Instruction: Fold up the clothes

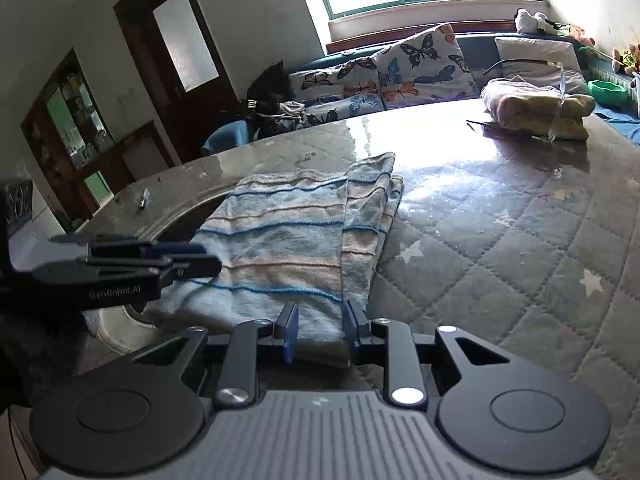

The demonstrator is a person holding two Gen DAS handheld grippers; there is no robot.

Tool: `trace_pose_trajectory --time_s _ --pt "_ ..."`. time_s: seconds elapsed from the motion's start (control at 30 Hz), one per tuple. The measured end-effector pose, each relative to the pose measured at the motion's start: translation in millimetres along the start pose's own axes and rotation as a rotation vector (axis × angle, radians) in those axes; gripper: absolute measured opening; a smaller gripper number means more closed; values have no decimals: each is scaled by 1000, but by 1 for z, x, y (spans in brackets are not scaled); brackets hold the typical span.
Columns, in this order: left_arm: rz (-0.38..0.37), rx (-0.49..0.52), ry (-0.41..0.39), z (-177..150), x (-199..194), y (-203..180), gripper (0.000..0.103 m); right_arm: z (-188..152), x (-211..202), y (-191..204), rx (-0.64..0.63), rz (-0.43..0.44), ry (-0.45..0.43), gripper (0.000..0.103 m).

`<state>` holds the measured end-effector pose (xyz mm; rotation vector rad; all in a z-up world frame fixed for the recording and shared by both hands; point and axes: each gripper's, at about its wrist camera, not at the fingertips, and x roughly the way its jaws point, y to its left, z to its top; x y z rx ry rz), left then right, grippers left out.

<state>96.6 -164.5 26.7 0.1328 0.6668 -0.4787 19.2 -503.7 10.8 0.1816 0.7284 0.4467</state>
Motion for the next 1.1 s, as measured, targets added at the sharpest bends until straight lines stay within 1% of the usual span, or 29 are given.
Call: trace_pose_trajectory --time_s 0.3,0.4,0.5,0.53,0.63,0.73,0.8,0.83,0.87,0.93,1.1 --pt "59 -58 15 -16 -12 27 28 0 2 1 -5 -9 7 25" --pt "95 -56 27 -22 -13 33 28 1 2 2 -9 -14 9 25" --pt "109 -65 29 -25 -16 39 29 2 1 4 -14 -19 5 26" --pt "109 -73 28 -24 -17 41 29 3 0 4 -15 -21 2 26" --pt "111 -95 25 -21 -20 46 28 7 -1 5 -19 -30 -12 34" --pt "112 -117 22 -19 -23 51 28 15 1 4 -16 -33 -25 34" --pt "100 -130 18 -16 -22 51 30 20 5 2 -7 -41 -32 36" --pt "93 -136 19 -14 -21 50 31 22 7 1 1 -44 -34 40" --pt "86 -142 20 -12 -20 49 38 24 10 -1 10 -48 -37 43" --pt "80 -149 18 -8 -18 48 47 28 16 -6 27 -58 -38 45" --pt "78 -154 15 1 -11 48 48 33 34 -20 100 -67 -23 46"
